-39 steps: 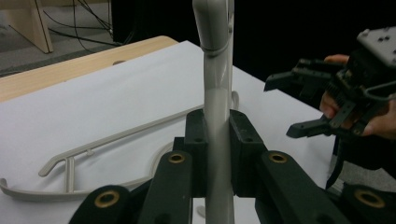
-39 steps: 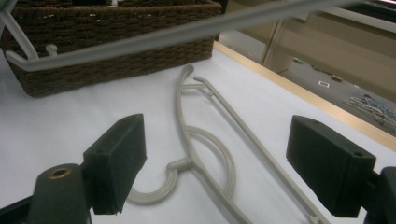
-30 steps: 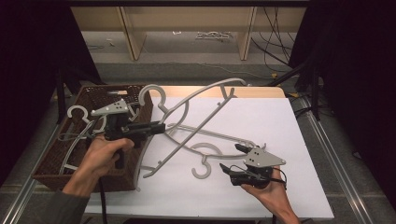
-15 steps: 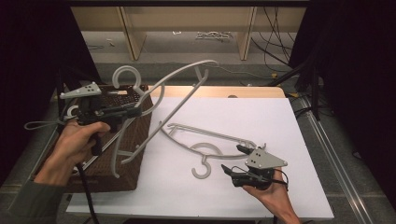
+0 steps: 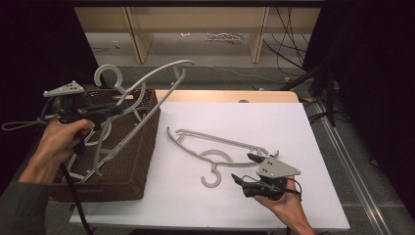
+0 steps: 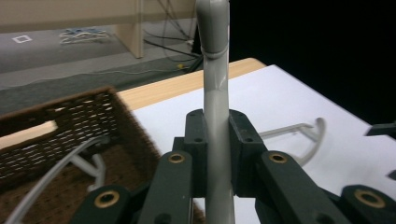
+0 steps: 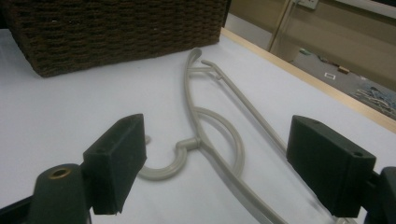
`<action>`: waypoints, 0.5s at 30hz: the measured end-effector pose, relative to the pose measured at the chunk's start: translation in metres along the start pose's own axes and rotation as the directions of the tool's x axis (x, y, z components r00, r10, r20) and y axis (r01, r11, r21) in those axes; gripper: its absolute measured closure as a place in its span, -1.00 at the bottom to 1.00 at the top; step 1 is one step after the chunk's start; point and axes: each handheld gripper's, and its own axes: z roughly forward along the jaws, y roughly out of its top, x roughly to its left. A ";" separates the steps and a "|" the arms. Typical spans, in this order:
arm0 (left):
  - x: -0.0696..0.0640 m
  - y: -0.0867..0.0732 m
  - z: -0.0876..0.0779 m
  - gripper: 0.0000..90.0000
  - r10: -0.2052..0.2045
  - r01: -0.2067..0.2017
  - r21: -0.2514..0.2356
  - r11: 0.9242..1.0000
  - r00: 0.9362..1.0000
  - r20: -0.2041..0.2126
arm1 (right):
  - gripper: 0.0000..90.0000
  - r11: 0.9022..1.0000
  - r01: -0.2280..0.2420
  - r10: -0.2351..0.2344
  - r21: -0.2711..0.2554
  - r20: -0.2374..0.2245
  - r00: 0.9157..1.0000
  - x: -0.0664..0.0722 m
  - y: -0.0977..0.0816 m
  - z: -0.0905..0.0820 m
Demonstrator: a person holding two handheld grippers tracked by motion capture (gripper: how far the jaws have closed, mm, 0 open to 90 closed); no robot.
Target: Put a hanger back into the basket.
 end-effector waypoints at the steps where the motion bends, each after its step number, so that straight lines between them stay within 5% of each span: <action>1: 0.003 -0.001 -0.001 0.77 0.005 -0.005 0.002 1.000 1.000 -0.017 | -0.53 1.000 -0.001 0.001 0.001 -0.003 1.000 0.000 0.000 0.000; 15: 0.049 -0.031 -0.015 0.77 0.009 -0.004 0.038 0.999 0.991 -0.131 | -0.54 1.000 -0.002 0.002 0.013 -0.018 1.000 0.001 -0.001 0.000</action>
